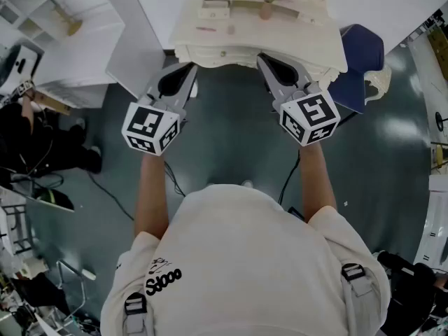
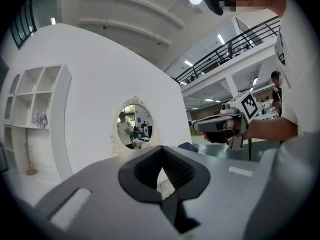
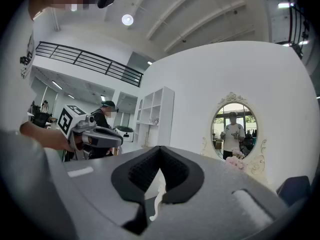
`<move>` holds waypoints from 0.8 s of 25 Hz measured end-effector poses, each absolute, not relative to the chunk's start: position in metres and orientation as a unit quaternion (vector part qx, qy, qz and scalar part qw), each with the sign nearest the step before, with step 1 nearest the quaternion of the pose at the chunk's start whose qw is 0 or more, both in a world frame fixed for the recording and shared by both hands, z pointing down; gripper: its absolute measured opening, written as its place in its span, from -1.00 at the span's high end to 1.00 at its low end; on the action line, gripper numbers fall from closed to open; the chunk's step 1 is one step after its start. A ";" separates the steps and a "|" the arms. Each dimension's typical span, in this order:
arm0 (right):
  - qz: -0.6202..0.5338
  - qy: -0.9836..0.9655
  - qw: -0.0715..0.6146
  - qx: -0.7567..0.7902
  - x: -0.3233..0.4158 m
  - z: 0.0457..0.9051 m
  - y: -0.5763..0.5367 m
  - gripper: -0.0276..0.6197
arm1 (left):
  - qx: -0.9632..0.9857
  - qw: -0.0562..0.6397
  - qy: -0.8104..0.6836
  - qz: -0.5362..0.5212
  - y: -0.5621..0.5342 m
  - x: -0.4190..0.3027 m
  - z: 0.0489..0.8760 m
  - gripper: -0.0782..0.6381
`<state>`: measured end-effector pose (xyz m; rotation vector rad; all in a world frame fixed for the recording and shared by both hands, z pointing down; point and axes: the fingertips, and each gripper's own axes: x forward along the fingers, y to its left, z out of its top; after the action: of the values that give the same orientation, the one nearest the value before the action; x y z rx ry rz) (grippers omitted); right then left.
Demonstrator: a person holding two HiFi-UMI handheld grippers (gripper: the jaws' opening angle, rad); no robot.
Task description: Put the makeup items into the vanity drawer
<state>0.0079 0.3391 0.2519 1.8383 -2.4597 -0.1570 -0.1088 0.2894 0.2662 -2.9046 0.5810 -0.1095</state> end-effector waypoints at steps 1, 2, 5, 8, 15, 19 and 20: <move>-0.052 -0.799 0.031 0.599 0.013 0.252 0.340 0.91 | -0.975 0.086 0.202 -0.036 0.289 -0.107 0.266 0.73; -0.053 -0.798 0.028 0.600 0.017 0.251 0.341 0.91 | -0.974 0.084 0.210 -0.035 0.288 -0.104 0.267 0.73; -0.056 -0.800 0.007 0.598 0.032 0.249 0.345 0.91 | -0.969 0.079 0.232 -0.035 0.285 -0.097 0.269 0.73; -0.057 -0.808 -0.015 0.587 0.045 0.249 0.349 0.91 | -0.964 0.078 0.250 -0.039 0.283 -0.090 0.273 0.73; -0.040 -0.820 -0.023 0.570 0.073 0.260 0.343 0.91 | -0.956 0.072 0.278 -0.058 0.285 -0.072 0.288 0.73; -0.031 -0.820 -0.016 0.571 0.079 0.271 0.330 0.91 | -0.956 0.067 0.279 -0.062 0.275 -0.064 0.295 0.73; -0.028 -0.820 -0.017 0.572 0.082 0.273 0.324 0.92 | -0.956 0.066 0.280 -0.061 0.269 -0.062 0.296 0.73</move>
<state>0.0818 0.3244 0.2727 1.8157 -2.6028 -0.0875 -0.0620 0.2687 0.2962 -2.8830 0.8437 -0.1839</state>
